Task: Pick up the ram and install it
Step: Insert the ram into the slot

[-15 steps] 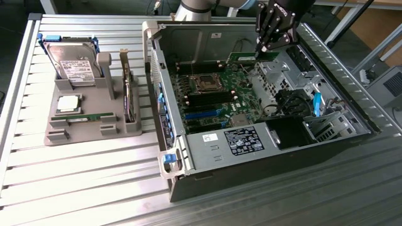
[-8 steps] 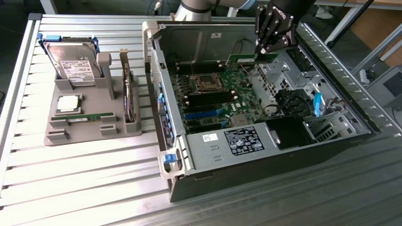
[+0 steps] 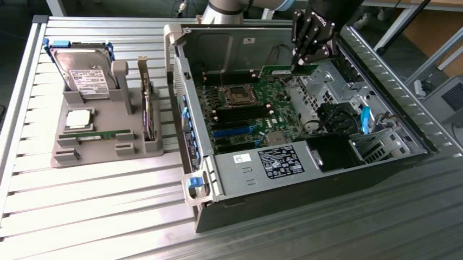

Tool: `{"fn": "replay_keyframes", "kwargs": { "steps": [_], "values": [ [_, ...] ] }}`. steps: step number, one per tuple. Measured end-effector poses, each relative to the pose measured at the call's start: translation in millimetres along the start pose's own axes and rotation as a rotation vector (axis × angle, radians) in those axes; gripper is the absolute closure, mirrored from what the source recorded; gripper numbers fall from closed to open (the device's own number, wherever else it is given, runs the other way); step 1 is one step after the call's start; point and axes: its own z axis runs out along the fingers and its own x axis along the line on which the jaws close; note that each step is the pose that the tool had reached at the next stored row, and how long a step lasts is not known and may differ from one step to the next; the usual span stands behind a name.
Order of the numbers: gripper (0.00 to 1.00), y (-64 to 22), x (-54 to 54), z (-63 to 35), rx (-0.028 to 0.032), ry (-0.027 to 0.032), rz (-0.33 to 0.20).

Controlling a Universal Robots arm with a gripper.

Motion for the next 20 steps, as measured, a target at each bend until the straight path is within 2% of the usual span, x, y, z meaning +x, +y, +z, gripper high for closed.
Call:
{"fn": "replay_keyframes", "kwargs": {
  "steps": [18,19,20],
  "values": [
    [0.87,0.7,0.7,17.6,0.0,0.0,0.0],
    [0.87,0.3,0.9,23.2,0.0,0.0,0.0],
    [0.87,0.3,0.9,24.0,0.0,0.0,0.0]
  ]
}}
